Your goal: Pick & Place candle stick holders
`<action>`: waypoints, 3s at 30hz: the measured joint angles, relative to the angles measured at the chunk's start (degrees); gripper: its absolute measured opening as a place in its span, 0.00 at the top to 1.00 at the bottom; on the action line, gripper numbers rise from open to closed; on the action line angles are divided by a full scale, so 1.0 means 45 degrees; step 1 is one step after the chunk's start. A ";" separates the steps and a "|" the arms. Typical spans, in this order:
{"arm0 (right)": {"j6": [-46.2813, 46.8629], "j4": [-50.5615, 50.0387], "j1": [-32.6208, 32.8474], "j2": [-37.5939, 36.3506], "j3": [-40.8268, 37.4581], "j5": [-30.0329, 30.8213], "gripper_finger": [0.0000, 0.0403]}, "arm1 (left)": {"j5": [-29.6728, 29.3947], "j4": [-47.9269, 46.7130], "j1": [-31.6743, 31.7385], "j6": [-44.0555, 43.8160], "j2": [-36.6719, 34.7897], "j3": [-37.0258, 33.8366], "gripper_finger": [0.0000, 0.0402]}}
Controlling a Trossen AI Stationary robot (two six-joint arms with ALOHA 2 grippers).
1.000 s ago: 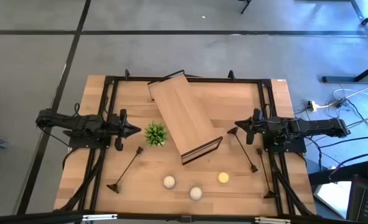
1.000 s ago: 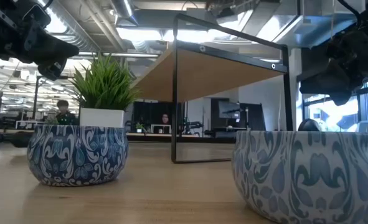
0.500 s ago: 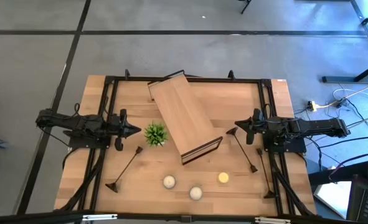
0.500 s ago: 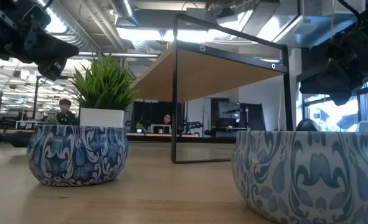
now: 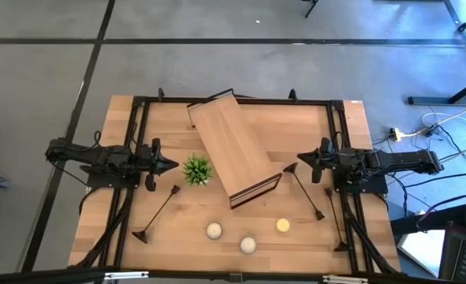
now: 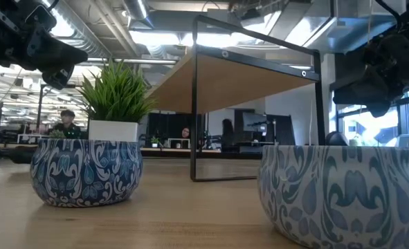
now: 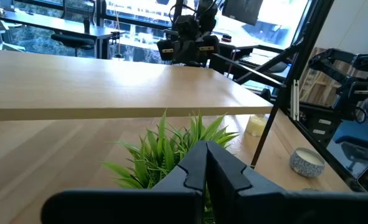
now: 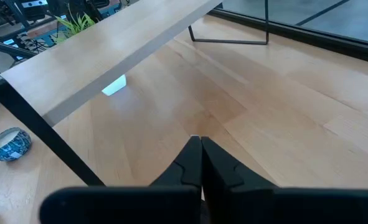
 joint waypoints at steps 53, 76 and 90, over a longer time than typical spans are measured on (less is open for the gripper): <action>0.8545 0.5801 0.0002 0.0004 -0.0005 0.3138 1.00 | 0.0000 -0.0002 0.0001 -0.0001 0.0000 -0.0002 1.00; 0.9020 0.7965 -0.0003 0.0000 0.0000 0.3142 1.00 | -0.1795 0.3151 0.0004 -0.6238 0.0044 -0.0047 1.00; 0.9192 0.7920 0.0002 0.0000 -0.0002 0.3230 1.00 | -0.1318 0.9345 0.0000 -0.8037 0.0087 -0.0018 1.00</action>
